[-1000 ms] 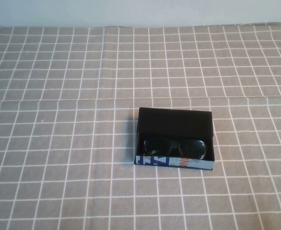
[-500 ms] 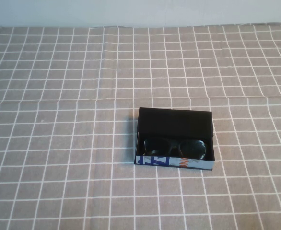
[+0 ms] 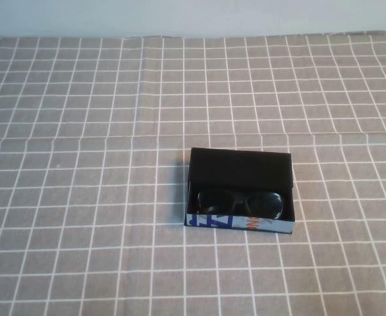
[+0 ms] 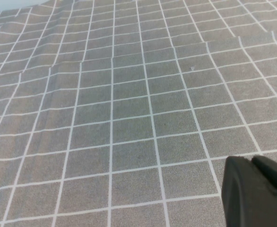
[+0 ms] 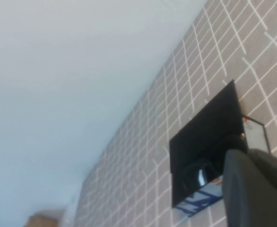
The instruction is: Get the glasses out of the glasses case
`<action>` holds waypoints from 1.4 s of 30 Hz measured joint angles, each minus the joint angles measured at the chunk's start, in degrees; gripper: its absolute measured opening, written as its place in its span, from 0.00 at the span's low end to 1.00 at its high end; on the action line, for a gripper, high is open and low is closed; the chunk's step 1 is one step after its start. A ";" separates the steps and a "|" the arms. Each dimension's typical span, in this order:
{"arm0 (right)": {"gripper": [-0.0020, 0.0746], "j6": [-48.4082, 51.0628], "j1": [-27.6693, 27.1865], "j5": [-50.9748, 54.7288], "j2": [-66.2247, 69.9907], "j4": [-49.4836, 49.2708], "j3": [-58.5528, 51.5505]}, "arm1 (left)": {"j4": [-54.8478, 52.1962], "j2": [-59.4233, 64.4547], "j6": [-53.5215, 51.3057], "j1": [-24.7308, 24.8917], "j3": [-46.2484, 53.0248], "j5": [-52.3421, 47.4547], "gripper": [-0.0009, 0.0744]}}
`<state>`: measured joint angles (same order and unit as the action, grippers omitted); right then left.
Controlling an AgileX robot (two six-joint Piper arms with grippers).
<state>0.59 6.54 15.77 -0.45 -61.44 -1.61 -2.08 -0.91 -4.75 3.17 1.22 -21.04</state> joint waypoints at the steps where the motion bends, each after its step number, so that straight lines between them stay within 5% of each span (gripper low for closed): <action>1: 0.00 0.00 0.00 0.00 0.00 0.71 0.00 | 0.00 0.00 0.00 0.00 0.00 0.00 0.01; 8: 0.00 6.96 0.00 1.30 0.00 5.09 1.14 | 0.00 0.00 0.00 0.00 0.00 0.00 0.01; 12: 0.00 8.21 0.00 3.88 2.80 15.39 7.96 | 0.00 0.00 0.00 0.00 0.00 0.00 0.01; 24: 0.00 10.77 0.00 21.71 35.91 46.67 39.15 | 0.00 0.00 0.00 0.00 0.00 0.00 0.01; 36: 0.00 37.06 0.11 41.17 64.58 38.50 61.77 | 0.00 0.00 0.00 0.00 0.00 0.00 0.01; 42: 0.00 42.40 6.09 48.07 77.06 41.23 70.34 | 0.00 0.00 0.00 0.00 0.00 0.00 0.01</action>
<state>42.98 12.63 63.84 76.61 -20.21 68.73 -2.08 -0.91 -4.75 3.17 1.22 -21.04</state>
